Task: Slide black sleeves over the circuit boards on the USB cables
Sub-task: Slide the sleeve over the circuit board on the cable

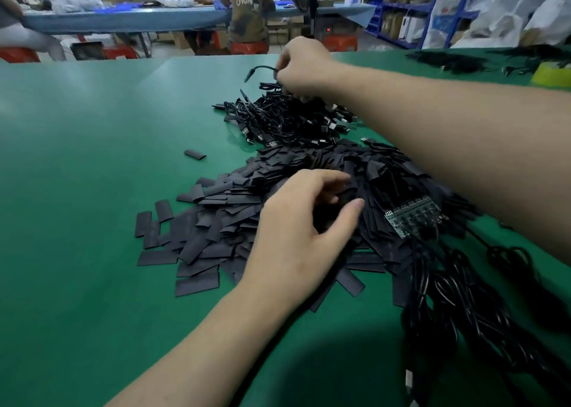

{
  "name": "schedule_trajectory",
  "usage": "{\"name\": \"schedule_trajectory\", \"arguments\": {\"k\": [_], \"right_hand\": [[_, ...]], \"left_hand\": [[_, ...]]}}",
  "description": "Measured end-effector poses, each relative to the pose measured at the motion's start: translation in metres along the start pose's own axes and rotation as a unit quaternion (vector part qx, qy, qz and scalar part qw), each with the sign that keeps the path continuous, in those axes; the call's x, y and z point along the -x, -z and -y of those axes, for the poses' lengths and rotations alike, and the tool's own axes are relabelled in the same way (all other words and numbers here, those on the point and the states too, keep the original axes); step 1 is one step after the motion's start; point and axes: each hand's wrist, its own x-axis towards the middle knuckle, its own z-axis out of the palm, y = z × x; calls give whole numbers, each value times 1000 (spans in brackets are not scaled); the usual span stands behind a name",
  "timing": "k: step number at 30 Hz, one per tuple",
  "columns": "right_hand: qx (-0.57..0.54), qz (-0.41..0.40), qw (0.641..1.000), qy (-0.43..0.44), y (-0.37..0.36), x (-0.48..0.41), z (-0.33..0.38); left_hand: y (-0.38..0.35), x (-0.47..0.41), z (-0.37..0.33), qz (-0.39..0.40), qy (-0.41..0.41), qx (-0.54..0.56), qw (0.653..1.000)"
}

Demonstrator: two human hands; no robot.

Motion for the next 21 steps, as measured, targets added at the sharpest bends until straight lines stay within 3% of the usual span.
{"name": "schedule_trajectory", "arguments": {"k": [3,6,9,16,21], "right_hand": [[38,-25,999,7,-27,-29,11],[83,12,996,34,-45,-34,16],[56,33,995,69,-44,-18,12],[14,50,987,153,7,105,-42],[39,107,987,116,51,195,-91]], "left_hand": [[0,0,-1,15,-13,-7,1000],[-1,0,-1,26,-25,-16,999],[-1,0,0,29,-27,-24,999],[-1,0,-1,41,-36,-56,997],[1,-1,-1,49,-38,-75,995]]}}
